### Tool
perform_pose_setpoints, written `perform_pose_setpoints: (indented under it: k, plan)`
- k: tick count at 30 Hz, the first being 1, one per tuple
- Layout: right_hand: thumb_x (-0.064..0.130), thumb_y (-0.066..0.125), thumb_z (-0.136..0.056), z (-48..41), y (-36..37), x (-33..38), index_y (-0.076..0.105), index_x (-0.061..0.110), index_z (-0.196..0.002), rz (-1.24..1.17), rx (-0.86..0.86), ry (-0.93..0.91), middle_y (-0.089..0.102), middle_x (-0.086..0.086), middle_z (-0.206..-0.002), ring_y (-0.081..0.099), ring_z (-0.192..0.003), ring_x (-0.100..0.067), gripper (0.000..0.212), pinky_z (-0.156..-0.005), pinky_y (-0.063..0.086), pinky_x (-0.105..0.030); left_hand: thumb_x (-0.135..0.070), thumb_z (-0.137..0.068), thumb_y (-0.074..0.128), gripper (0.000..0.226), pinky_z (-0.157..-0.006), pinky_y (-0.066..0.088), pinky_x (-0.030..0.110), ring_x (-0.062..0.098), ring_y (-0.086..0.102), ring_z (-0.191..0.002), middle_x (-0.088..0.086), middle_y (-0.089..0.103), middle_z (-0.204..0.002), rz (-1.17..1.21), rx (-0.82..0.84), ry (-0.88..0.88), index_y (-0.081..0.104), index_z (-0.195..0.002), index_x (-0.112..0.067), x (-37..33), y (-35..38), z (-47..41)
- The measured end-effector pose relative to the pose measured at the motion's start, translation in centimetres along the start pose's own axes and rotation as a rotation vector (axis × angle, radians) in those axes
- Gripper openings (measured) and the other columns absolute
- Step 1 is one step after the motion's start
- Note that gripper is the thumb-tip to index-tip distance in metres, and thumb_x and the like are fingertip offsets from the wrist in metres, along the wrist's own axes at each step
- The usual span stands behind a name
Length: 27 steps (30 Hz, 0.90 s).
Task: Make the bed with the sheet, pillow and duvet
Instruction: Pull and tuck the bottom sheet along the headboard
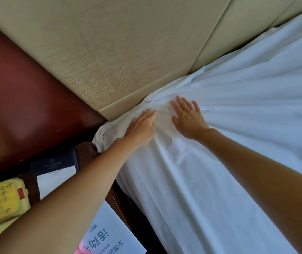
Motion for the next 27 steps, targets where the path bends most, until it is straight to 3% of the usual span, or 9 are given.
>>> perform_pose_setpoints:
  k: [3, 6, 8, 11, 12, 15, 20, 24, 27]
  plan:
    - [0.02, 0.034, -0.099, -0.4, -1.0, -2.3, 0.023, 0.01, -0.147, -0.173, -0.077, 0.074, 0.022, -0.009, -0.155, 0.025, -0.141, -0.025, 0.05, -0.114, 0.015, -0.039, -0.018, -0.102, 0.024, 0.049, -0.118, 0.012, 0.036, 0.014, 0.004, -0.147, 0.003, 0.004, -0.159, -0.055, 0.057, -0.016, 0.015, -0.15, -0.015, -0.5, 0.6, -0.9]
    - [0.005, 0.038, -0.094, -0.9, -2.8, -3.8, 0.024, 0.013, -0.147, -0.329, -0.222, 0.154, 0.042, -0.016, -0.133, 0.05, -0.107, -0.036, 0.055, -0.091, 0.039, -0.041, -0.014, -0.1, 0.034, 0.046, -0.111, 0.029, 0.036, 0.021, 0.027, -0.14, 0.007, 0.025, -0.153, -0.025, -0.154, -0.019, 0.026, -0.145, -0.016, -1.2, -1.0, -1.5]
    - [-0.001, 0.038, -0.093, -1.3, -4.0, -5.0, 0.016, 0.019, -0.149, -0.318, -0.279, 0.237, 0.042, -0.017, -0.121, 0.051, -0.083, -0.035, 0.064, -0.072, 0.042, -0.042, -0.006, -0.095, 0.045, 0.04, -0.092, 0.045, 0.038, 0.027, 0.049, -0.12, 0.01, 0.043, -0.136, -0.056, -0.326, 0.037, 0.035, -0.131, -0.019, -2.4, -2.6, -2.2]
    - [0.007, 0.04, -0.096, -3.1, -4.7, -6.8, 0.014, 0.024, -0.15, -0.207, -0.191, 0.309, 0.049, -0.019, -0.116, 0.054, -0.094, -0.037, 0.062, -0.073, 0.038, -0.037, 0.0, -0.074, 0.072, 0.051, -0.059, 0.047, 0.029, 0.023, 0.066, -0.083, 0.006, 0.057, -0.113, -0.284, -0.484, 0.103, 0.048, -0.118, -0.012, -4.9, -4.6, -3.9]
    - [0.012, 0.041, -0.096, -3.8, -4.8, -7.3, 0.018, 0.025, -0.149, -0.185, -0.123, 0.305, 0.051, -0.019, -0.116, 0.054, -0.102, -0.037, 0.059, -0.076, 0.038, -0.036, -0.004, -0.075, 0.074, 0.059, -0.06, 0.048, 0.03, 0.023, 0.067, -0.083, 0.006, 0.056, -0.116, -0.337, -0.45, 0.096, 0.044, -0.125, -0.012, -5.4, -4.7, -4.9]
    - [0.017, 0.046, -0.095, -5.1, -5.4, -7.8, 0.043, 0.016, -0.134, -0.135, -0.013, 0.234, 0.053, -0.02, -0.12, 0.051, -0.112, -0.037, 0.04, -0.085, 0.04, -0.037, -0.02, -0.091, 0.058, 0.068, -0.082, 0.046, 0.039, 0.033, 0.056, -0.11, 0.01, 0.041, -0.137, -0.325, -0.197, 0.021, 0.019, -0.146, -0.011, -5.9, -3.3, -7.7]
    - [0.002, 0.039, -0.089, -5.2, -6.8, -7.4, 0.049, 0.006, -0.112, -0.175, -0.243, 0.119, 0.048, -0.018, -0.084, 0.04, -0.075, -0.031, 0.026, -0.063, 0.028, -0.033, -0.035, -0.088, 0.061, 0.057, -0.091, 0.041, 0.04, 0.032, 0.052, -0.119, 0.01, 0.048, -0.131, -0.29, -0.195, -0.049, 0.038, -0.132, -0.009, -6.7, -3.0, -9.2]
    - [-0.002, 0.038, -0.086, -4.2, -7.0, -7.1, 0.049, 0.003, -0.107, -0.206, -0.38, 0.003, 0.062, -0.022, -0.086, 0.039, -0.065, -0.031, 0.024, -0.057, 0.028, -0.032, -0.028, -0.089, 0.059, 0.032, -0.086, 0.042, 0.038, 0.034, 0.056, -0.112, 0.014, 0.062, -0.115, -0.185, -0.237, -0.07, 0.056, -0.11, -0.004, -6.8, -4.1, -9.8]
    - [0.003, 0.04, -0.091, -4.0, -7.9, -7.3, 0.05, -0.001, -0.108, -0.167, -0.398, -0.014, 0.062, -0.023, -0.089, 0.047, -0.07, -0.036, 0.02, -0.059, 0.027, -0.034, -0.014, -0.087, 0.05, 0.01, -0.058, 0.047, 0.026, 0.034, 0.067, -0.08, 0.015, 0.063, -0.084, -0.043, -0.133, -0.083, 0.054, -0.092, -0.005, -6.4, -4.2, -10.3]
Point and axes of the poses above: each hand's wrist, its own z-axis away from the middle knuckle, its own y-axis out of the palm, x = y × z, the point moved 8 cm from there along -z, towards the middle knuckle
